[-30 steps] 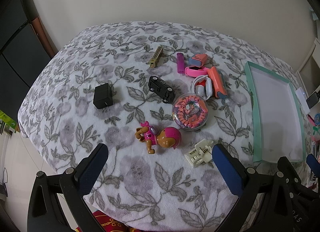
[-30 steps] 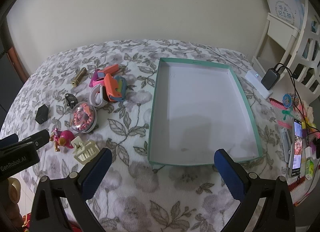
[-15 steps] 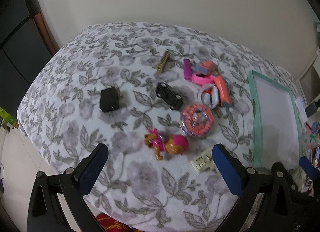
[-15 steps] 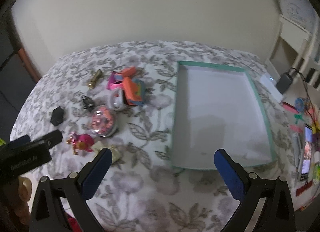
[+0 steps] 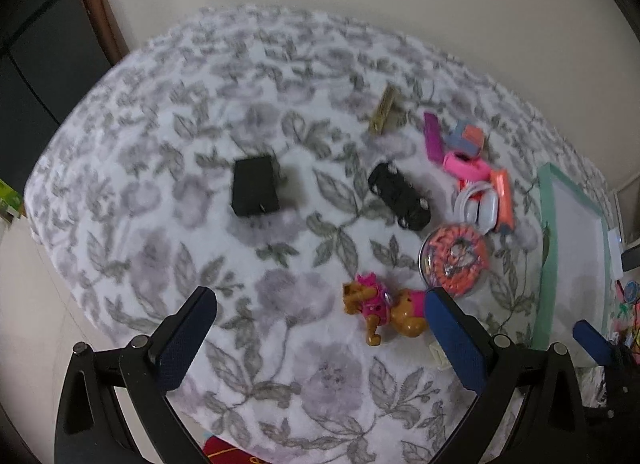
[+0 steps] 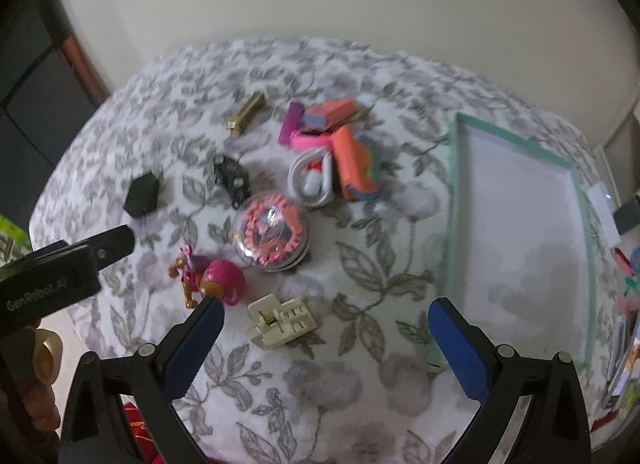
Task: Organize rigid objects
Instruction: 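Grasp the pink-helmeted dog figure with the left tool while the right tool grasps the cream clip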
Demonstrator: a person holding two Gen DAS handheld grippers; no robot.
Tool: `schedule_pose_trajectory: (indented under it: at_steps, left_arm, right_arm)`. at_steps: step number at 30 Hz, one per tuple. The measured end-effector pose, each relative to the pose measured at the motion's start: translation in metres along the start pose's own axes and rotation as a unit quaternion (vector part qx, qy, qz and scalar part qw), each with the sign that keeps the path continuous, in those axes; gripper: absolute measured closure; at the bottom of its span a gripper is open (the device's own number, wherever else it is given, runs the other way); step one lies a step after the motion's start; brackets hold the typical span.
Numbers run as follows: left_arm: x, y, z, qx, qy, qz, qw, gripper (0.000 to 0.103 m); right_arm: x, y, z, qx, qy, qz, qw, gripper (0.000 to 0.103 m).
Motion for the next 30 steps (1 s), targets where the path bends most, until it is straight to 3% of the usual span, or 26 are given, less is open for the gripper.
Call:
schedule_pose_trajectory:
  at_steps: [6, 11, 23, 30]
  left_arm:
    - [0.021, -0.01, -0.034, -0.042, -0.003, -0.018, 0.999, 0.0]
    - [0.035, -0.016, -0.048, -0.052, -0.006, -0.031, 0.9982, 0.0]
    - [0.065, -0.022, -0.056, -0.043, -0.023, -0.053, 0.9974, 0.0]
    - [0.06, -0.02, -0.056, -0.041, -0.024, -0.056, 0.9973, 0.0]
  right_arm:
    - [0.003, -0.015, -0.039, -0.05, 0.002, 0.001, 0.999, 0.0]
    - [0.01, -0.026, -0.057, -0.075, 0.009, -0.011, 0.997, 0.0]
    - [-0.004, -0.033, -0.074, -0.086, 0.029, 0.009, 0.996, 0.0]
    - [-0.012, -0.034, -0.068, -0.088, 0.026, 0.035, 0.995, 0.0]
Point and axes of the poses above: each gripper's, at about its wrist camera, not at the fingertips, and z roughly against the way its jaws point, x to its right, y to its top, the point moved 6 cm from there along -z, roughly the way its jaws point, and after that the axes turned 12 degrees about y, right-handed, at the moved point
